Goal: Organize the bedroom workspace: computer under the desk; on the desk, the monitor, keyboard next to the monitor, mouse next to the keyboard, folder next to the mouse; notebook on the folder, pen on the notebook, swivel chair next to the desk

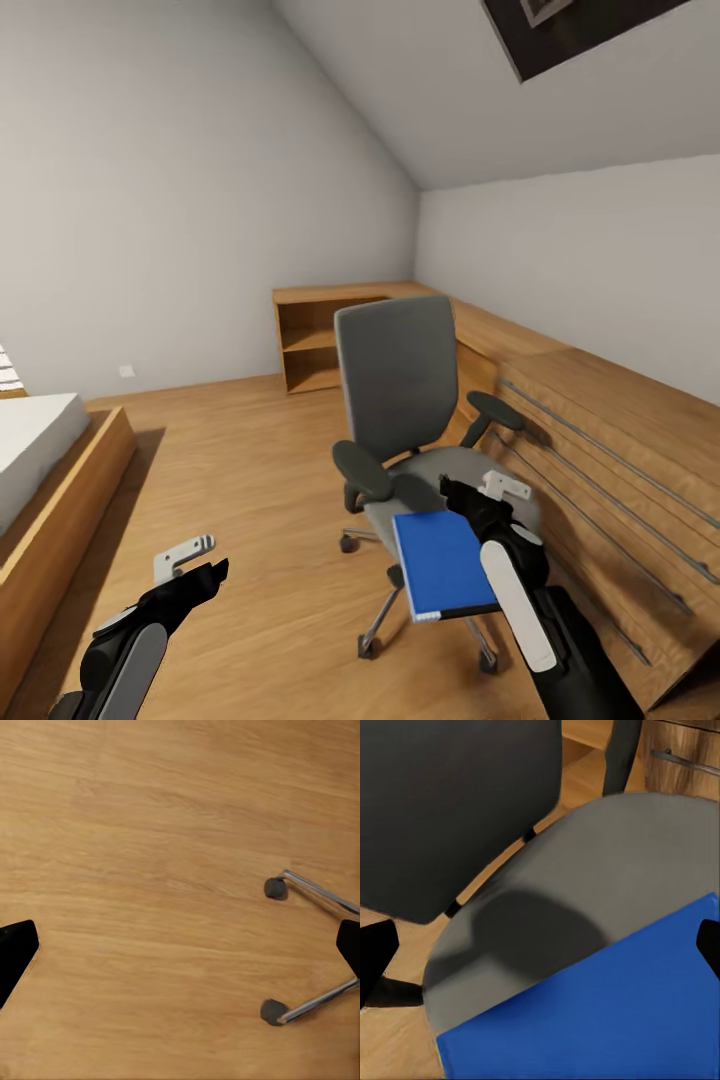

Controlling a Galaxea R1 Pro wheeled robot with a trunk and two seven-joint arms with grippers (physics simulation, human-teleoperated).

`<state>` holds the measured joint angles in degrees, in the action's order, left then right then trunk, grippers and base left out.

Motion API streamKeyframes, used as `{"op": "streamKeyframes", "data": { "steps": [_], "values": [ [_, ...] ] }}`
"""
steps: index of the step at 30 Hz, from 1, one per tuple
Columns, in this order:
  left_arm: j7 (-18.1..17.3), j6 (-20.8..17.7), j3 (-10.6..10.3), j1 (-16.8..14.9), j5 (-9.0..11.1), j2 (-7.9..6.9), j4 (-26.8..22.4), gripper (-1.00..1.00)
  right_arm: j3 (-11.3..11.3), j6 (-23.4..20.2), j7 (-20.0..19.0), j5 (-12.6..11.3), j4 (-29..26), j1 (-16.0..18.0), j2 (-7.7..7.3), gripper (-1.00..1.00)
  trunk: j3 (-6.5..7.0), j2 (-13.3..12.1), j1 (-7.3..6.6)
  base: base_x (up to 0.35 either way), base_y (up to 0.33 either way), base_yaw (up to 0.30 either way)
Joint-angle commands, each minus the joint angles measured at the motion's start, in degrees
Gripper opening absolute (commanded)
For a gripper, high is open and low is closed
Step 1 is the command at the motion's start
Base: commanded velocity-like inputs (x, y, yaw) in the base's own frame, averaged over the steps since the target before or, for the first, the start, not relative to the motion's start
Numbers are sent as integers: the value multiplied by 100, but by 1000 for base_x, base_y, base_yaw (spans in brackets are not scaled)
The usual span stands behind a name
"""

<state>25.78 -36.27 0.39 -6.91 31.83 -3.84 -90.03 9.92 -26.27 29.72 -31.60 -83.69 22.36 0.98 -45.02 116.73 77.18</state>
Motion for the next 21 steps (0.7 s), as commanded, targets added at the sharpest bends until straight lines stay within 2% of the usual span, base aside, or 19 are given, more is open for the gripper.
{"op": "streamKeyframes", "data": {
  "steps": [1, 6, 9, 10, 12, 16, 20, 21],
  "values": [
    [50, -12, -3, -3, 61, -3, -6, 100, 3, -11, 51, -127, -12, 5, -7, 100, -6, 3, -1, 0, 327, -21],
    [50, -12, -6, -3, 67, -3, -6, 100, 2, -10, 57, -147, -15, 5, -9, 100, -6, 3, -1, -35, 306, -11],
    [50, -18, -12, -3, 69, -3, -6, 100, -145, -10, 60, -181, -8, 5, -13, 100, -6, 3, -1, -239, 145, -197],
    [50, -19, -12, -3, 69, -3, -6, 100, -280, -14, 57, -233, -3, 5, -11, 100, -6, 3, -1, -108, 60, -247],
    [50, -20, -12, -3, 69, -3, -7, 100, -368, -16, 52, -328, -3, 5, -13, 100, -6, 3, -1, -78, 43, -260],
    [54, -20, -12, -3, 69, -3, -45, 100, -604, -23, 46, -786, 2, 0, -30, 100, -6, 3, -1, -33, 18, -281],
    [57, -20, -10, -3, 69, -3, -62, 100, -846, -40, 39, -1278, 14, -5, -113, 100, -6, 3, -1, -13, 7, -290],
    [58, -20, -8, -3, 69, -3, -67, 100, -951, -45, 35, -1546, 19, -14, -185, 100, -6, 3, -1, -6, 3, -293]
  ]
}}
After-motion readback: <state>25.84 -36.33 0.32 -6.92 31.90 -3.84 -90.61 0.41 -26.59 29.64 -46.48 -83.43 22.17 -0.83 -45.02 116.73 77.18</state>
